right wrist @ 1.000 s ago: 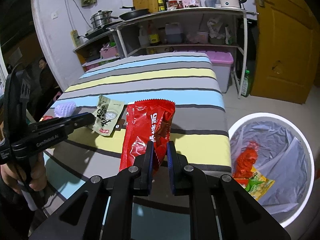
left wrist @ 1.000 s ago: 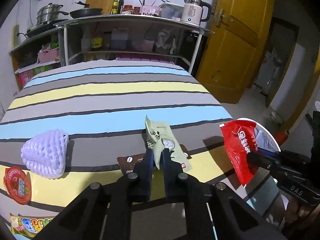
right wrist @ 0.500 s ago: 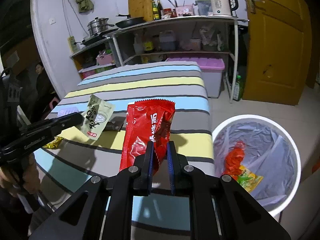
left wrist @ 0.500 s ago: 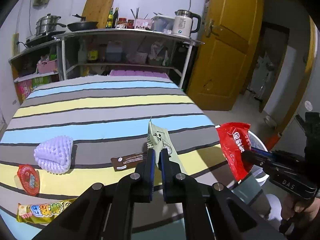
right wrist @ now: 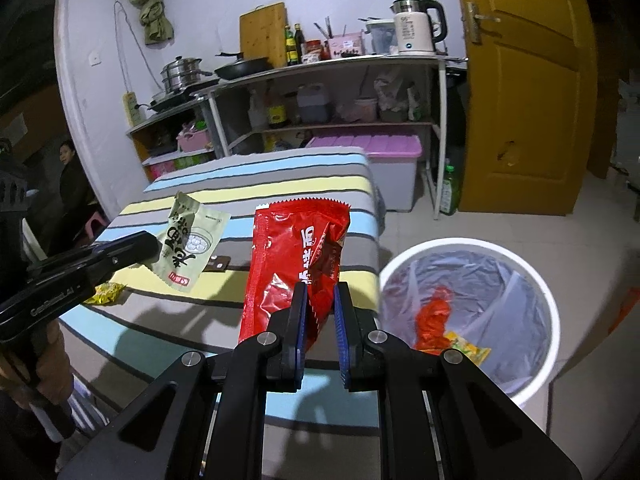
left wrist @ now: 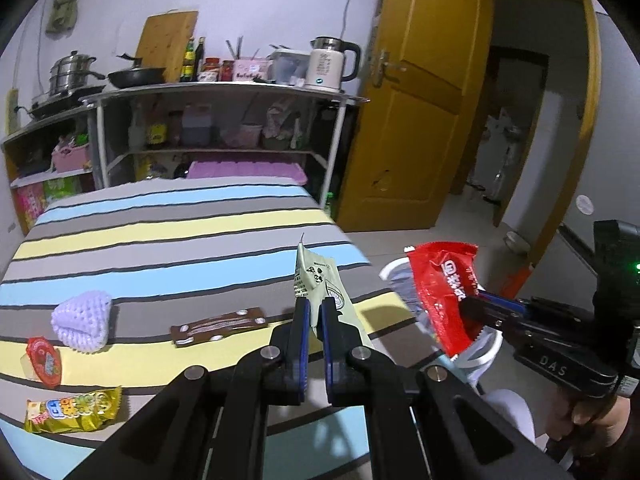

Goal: Collect trash
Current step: 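Carry the red wrapper and green sachet over the trash bin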

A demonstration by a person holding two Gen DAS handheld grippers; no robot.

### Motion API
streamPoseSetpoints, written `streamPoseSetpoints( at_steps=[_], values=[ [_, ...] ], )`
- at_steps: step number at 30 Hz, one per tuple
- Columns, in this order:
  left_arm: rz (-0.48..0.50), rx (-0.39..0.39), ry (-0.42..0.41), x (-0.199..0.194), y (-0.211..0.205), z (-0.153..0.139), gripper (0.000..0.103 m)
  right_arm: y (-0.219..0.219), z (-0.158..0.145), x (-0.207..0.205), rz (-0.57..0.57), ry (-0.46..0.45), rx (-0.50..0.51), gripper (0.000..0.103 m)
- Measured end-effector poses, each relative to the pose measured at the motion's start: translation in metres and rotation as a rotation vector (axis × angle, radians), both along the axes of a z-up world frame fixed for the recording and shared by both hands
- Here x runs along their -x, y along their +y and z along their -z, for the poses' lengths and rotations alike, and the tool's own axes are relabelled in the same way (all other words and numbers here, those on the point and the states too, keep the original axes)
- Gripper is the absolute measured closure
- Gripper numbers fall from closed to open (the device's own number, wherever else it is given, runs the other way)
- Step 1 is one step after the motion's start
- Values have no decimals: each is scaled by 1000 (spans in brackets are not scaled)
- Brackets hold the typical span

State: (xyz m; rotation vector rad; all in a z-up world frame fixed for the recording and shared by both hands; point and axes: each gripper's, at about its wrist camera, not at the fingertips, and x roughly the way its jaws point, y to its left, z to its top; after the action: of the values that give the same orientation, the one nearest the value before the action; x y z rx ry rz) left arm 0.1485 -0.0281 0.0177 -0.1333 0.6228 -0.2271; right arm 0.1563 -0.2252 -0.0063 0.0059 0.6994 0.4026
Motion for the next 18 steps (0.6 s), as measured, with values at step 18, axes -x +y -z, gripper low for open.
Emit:
streamPoseSetpoints(
  at_steps=[18],
  values=[
    [143,-10,-26,-15,-78,-12,98,-69,-5,1,159,-14,-20,90]
  ],
)
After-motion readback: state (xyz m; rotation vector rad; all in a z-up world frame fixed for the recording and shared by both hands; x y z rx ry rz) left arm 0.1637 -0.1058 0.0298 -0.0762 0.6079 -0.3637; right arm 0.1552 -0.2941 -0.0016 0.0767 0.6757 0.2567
